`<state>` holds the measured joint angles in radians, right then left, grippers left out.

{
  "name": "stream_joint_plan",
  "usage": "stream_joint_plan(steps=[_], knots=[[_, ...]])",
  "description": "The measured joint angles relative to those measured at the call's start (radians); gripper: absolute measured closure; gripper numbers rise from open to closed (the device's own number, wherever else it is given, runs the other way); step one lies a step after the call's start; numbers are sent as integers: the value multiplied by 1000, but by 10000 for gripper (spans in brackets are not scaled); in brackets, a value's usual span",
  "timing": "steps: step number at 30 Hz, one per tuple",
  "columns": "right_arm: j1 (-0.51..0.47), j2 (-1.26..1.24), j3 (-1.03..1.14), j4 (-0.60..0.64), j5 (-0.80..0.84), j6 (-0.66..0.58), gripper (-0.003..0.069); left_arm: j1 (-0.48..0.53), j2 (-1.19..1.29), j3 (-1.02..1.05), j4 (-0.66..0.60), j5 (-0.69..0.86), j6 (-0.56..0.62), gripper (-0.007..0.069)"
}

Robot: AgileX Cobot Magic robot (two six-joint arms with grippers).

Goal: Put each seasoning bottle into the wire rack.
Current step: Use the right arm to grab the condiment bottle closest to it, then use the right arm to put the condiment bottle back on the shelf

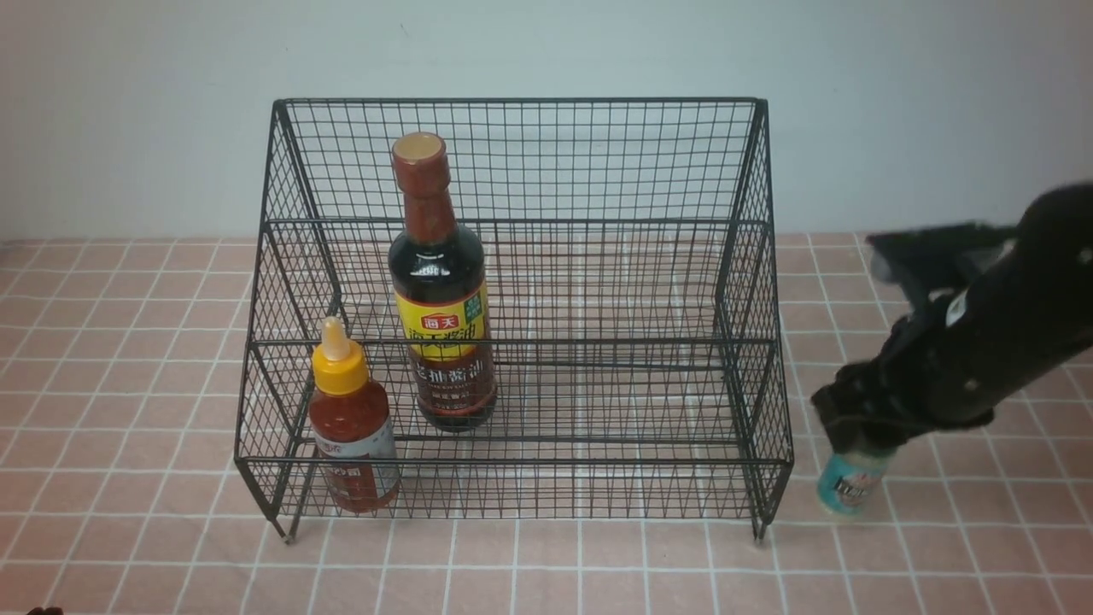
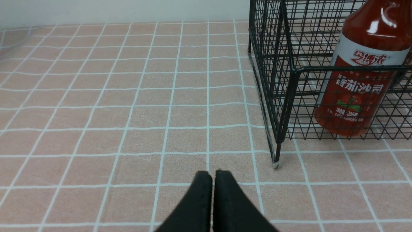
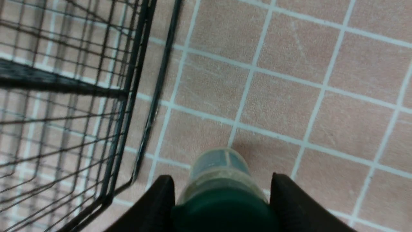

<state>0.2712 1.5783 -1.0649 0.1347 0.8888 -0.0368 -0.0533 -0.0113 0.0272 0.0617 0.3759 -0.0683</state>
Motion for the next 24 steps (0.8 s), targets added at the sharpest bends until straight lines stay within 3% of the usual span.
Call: stream_joint_plan(steps=[9, 15, 20, 24], knots=[[22, -235, -163, 0, 213, -1, 312, 0, 0, 0, 0, 0, 0, 631], [161, -312, -168, 1, 266, 18, 312, 0, 0, 0, 0, 0, 0, 631], [326, -286, -168, -61, 173, 109, 312, 1, 0, 0, 0, 1, 0, 631], [377, -233, -173, -123, 121, 170, 312, 1, 0, 0, 0, 1, 0, 631]])
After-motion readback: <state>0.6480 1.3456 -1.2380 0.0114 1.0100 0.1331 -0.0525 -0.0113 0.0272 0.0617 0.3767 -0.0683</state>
